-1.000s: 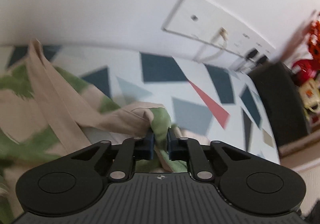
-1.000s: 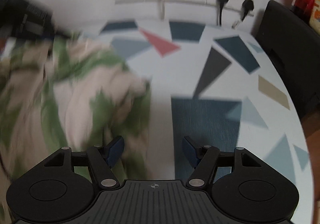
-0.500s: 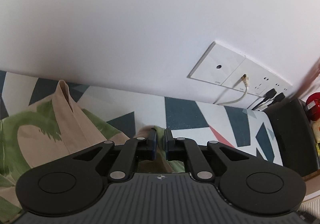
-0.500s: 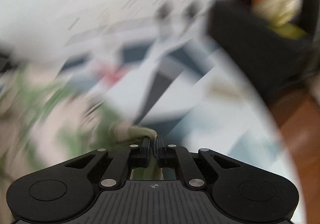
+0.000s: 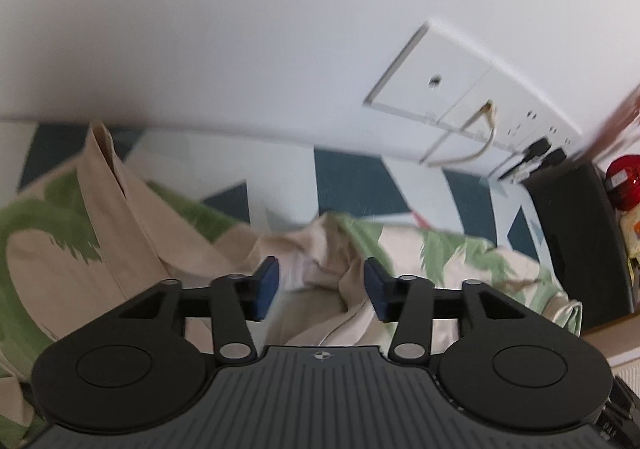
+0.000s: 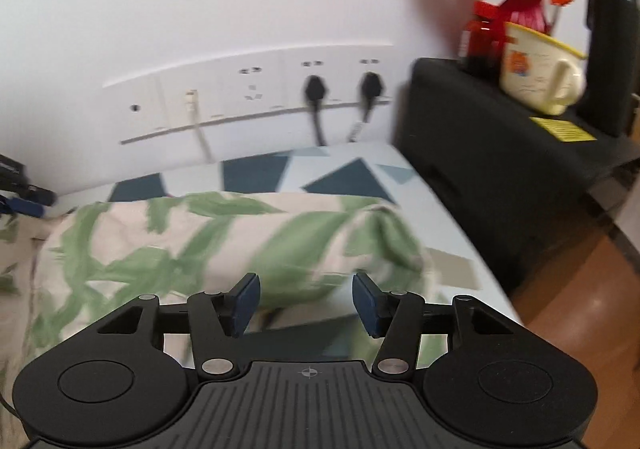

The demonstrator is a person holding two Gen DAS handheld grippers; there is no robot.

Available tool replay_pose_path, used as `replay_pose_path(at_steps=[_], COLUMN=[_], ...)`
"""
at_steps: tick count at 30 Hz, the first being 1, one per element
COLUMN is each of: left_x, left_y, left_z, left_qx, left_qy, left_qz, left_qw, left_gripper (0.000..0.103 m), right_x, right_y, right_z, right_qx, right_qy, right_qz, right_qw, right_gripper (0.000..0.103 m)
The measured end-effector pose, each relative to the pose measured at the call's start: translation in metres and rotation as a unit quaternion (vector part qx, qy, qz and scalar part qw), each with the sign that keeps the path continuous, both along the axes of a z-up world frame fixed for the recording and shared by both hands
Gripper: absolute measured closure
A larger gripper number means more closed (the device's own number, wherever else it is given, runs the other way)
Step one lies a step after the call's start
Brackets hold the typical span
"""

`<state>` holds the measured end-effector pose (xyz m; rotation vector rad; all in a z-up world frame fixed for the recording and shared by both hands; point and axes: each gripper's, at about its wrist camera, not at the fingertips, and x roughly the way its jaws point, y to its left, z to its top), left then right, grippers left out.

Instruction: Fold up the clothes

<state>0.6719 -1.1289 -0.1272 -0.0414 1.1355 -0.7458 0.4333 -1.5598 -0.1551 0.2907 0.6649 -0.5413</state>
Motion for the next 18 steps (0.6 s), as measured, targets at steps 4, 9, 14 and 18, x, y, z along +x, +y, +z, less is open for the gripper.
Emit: replay_pose_path(at_steps=[4,9,14,18], left_x=[-0.004,-0.042,-0.04,-0.023], left_y=[-0.002,-0.007,0.024,0.075], left_z=[-0.016,-0.024,-0.009,0.007], left_qx=[0.014,0.027,0.02,0.032], left_qy=[0.021,0.0,-0.027,-0.076], left_qz=[-0.032,-0.13,-0.109,-0.028], left_qw=[0.9992,0.9911,0.9934,0.9962], left_gripper=[0.057,0.067,0.06,0.058], right_x=[0.028,0.093,0.159,0.198], right_y=[-0.001,0.0,0.006,0.039], right_z=[0.002,-0.006,-0.017,-0.002], right_qx=[0.058,0.079,0.064,0.057], right_qy=[-0.047,-0.052,-0.003,-0.044], right_qz=[0.023,0.07,0.101,0.211], right_qw=[0.997,0.993,0.993,0.975], right_gripper=[0.054,0.055,0.061,0.067])
